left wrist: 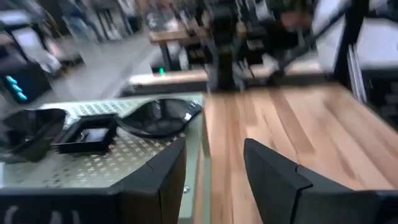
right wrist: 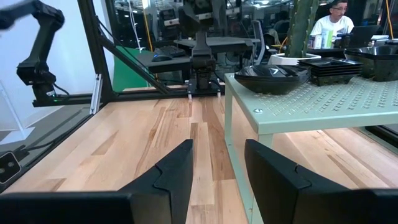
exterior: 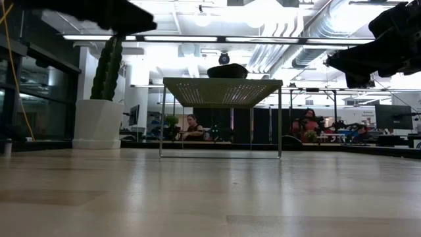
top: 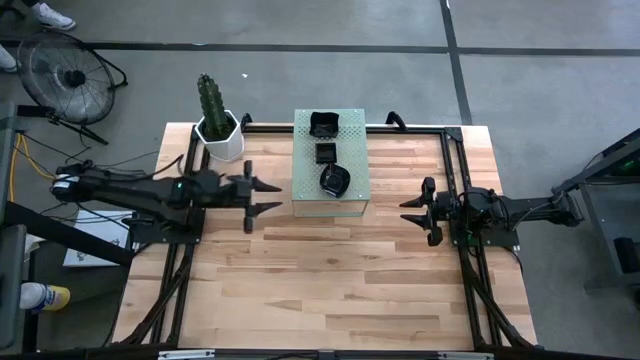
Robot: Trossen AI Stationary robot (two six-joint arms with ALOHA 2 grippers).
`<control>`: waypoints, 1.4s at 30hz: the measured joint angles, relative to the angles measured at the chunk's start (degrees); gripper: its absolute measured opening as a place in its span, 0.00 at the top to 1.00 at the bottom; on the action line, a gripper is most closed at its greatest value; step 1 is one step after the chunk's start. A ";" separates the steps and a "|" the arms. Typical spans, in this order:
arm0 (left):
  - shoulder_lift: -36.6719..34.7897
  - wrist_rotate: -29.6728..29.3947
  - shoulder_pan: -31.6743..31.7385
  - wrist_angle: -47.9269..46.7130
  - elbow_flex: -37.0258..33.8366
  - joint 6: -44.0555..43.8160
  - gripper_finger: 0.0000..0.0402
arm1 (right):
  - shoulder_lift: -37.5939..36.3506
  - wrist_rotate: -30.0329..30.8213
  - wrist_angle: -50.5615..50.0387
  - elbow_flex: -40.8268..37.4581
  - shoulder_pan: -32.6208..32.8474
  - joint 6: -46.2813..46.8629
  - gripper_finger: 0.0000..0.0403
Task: Pick & Place Mini shaped plates
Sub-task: Return to Home Position
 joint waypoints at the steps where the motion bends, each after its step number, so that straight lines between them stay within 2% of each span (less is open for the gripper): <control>1: -1.58 -1.00 -0.46 3.49 -2.82 -0.61 0.62 | 0.00 0.02 0.01 0.02 -0.02 0.00 0.65; 7: -9.61 -5.46 -2.04 16.94 -15.43 -1.01 0.72 | 0.00 0.01 0.00 0.02 -0.02 -0.02 0.65; 13: -20.05 -3.50 -1.93 18.98 -22.14 2.68 0.80 | 0.00 0.02 0.01 0.01 -0.02 -0.02 0.65; 16: -27.09 -3.02 -1.93 17.03 -23.55 5.74 0.82 | 0.00 0.02 0.01 0.02 -0.01 0.00 0.65; 25: -46.41 -2.02 -1.93 -0.34 -23.70 8.40 0.85 | 0.00 0.02 0.01 0.01 -0.02 0.00 0.65; 28: -46.42 -0.62 -1.93 -1.23 -23.77 8.47 0.85 | 0.02 0.00 -0.01 0.02 -0.02 0.00 0.65; 32: -46.54 -0.10 -1.97 2.34 -24.31 13.86 0.85 | -0.02 0.02 0.01 0.02 -0.02 0.00 0.65; 38: -46.41 -0.71 -1.93 17.98 -30.85 17.15 0.85 | -0.02 0.02 0.01 0.02 -0.01 0.00 0.65; 42: -46.40 -0.89 -1.93 15.67 -31.01 18.09 0.85 | -0.02 0.02 0.01 0.00 -0.01 0.00 0.65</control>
